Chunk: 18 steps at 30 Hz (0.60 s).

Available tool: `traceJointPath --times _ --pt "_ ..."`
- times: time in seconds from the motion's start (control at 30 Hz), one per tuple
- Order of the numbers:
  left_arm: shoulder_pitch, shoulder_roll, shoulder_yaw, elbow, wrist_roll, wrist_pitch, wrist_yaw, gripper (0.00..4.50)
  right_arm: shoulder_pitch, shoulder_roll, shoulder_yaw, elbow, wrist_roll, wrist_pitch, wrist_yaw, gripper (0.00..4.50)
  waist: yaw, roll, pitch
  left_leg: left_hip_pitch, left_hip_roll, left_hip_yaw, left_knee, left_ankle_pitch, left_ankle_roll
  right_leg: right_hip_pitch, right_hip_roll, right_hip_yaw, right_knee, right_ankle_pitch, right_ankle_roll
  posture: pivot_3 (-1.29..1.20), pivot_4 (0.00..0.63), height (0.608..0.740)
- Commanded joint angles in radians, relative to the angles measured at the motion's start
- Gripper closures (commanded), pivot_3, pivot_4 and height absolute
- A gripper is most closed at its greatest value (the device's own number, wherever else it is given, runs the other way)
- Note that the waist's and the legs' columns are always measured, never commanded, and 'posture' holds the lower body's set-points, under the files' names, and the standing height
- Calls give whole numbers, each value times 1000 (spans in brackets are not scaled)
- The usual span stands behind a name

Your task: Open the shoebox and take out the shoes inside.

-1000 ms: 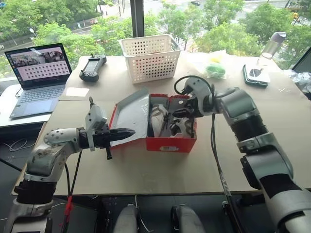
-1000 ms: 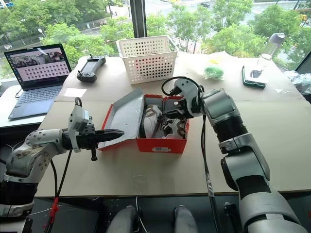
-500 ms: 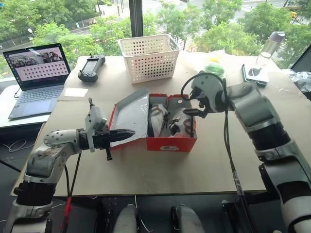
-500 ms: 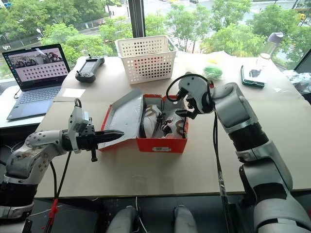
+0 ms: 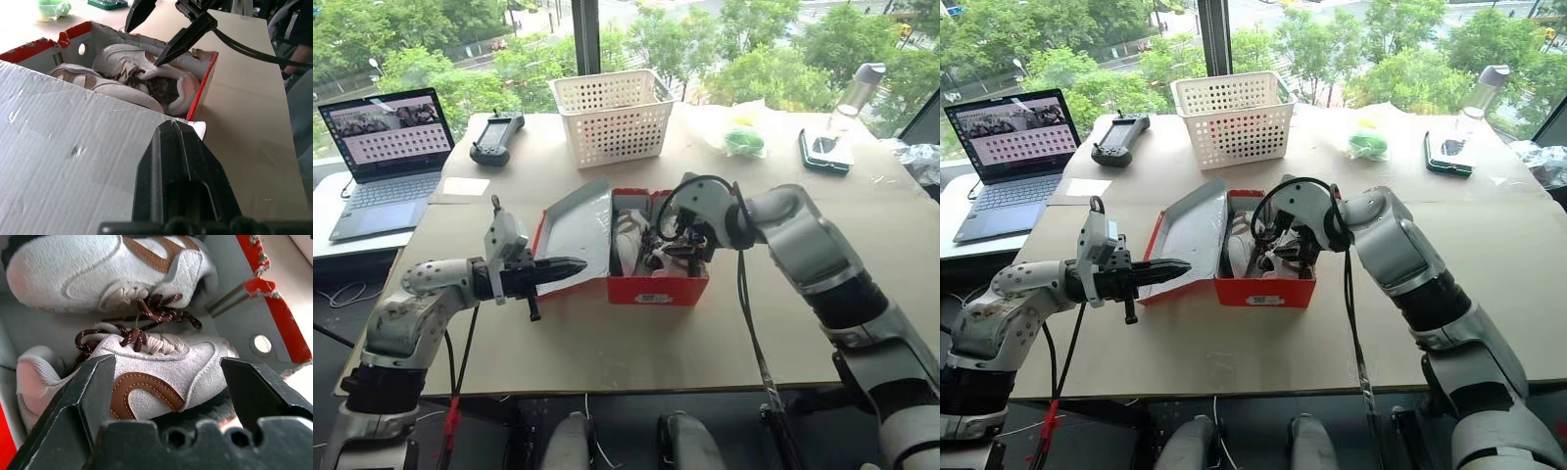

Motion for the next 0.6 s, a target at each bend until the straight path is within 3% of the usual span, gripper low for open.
traceJointPath --times 0.03,0.3,0.47,0.6 --pt "-14 4 22 -16 -13 8 5 4500 -26 30 -19 -37 -6 26 -32 382 0 0 0 0 0 0 0 0 0 0 0 0 0 0 0 0 150 733" --pt "-7 3 18 -21 -8 11 3 4500 -99 35 -82 38 2 41 -57 382 0 0 0 0 0 0 0 0 0 0 0 0 1 0 0 0 150 733" --pt "-5 -4 11 -23 -4 9 7 4500 -148 102 -219 123 81 246 -115 382 0 0 0 0 0 0 0 0 0 0 0 0 1 1 -1 0 150 733" --pt "-1 -8 8 -27 -3 9 8 4500 -131 121 -257 161 107 324 -150 382 0 0 0 0 0 0 0 0 0 0 0 0 2 1 -3 0 150 733"
